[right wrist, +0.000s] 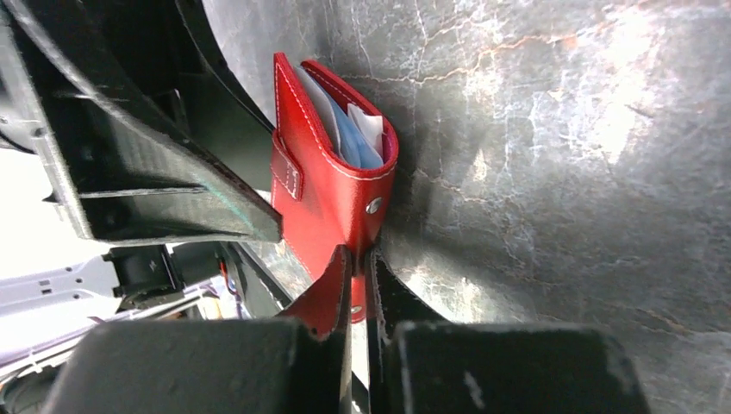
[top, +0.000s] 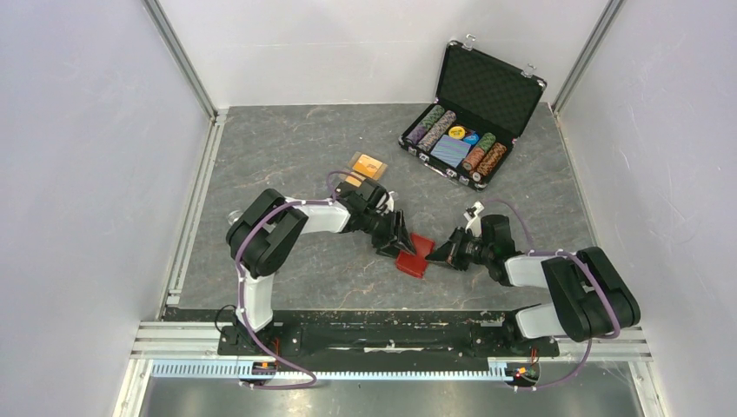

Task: Put the credit cards into the card holder
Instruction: Pick up the card holder from the center of the board, then open the card holder.

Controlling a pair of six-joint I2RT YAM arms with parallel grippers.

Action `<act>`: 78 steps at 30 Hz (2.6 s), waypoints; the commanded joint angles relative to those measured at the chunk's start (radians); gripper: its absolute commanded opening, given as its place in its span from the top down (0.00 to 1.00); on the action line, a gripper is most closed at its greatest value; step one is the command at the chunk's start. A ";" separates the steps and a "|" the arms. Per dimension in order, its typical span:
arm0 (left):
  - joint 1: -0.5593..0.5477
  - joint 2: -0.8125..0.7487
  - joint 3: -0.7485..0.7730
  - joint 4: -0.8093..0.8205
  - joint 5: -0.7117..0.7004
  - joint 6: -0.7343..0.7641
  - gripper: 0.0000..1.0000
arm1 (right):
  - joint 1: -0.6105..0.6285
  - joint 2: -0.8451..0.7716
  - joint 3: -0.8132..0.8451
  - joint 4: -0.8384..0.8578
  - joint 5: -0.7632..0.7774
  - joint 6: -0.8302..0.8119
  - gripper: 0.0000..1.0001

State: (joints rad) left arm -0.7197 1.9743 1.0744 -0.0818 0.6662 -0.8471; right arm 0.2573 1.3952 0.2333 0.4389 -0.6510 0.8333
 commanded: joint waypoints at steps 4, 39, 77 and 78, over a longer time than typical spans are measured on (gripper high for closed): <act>-0.014 -0.171 0.030 -0.191 -0.257 0.082 0.27 | 0.013 -0.097 0.144 -0.169 0.021 -0.137 1.00; 0.155 -0.413 -0.395 1.053 -0.021 -0.436 0.55 | 0.013 -0.261 0.391 0.011 -0.117 0.222 1.00; -0.059 -1.001 -0.128 -0.337 -0.715 1.137 0.98 | 0.158 -0.103 0.729 -0.447 -0.041 0.104 0.03; -0.078 -1.005 -0.133 -0.336 -0.732 1.171 0.98 | 0.169 -0.094 0.733 -0.411 -0.042 0.120 0.03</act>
State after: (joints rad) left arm -0.7441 0.9977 0.9577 -0.4553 -0.0372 0.0628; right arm 0.3851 1.2720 0.9054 -0.0536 -0.6743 0.8982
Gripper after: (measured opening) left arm 0.066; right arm 0.968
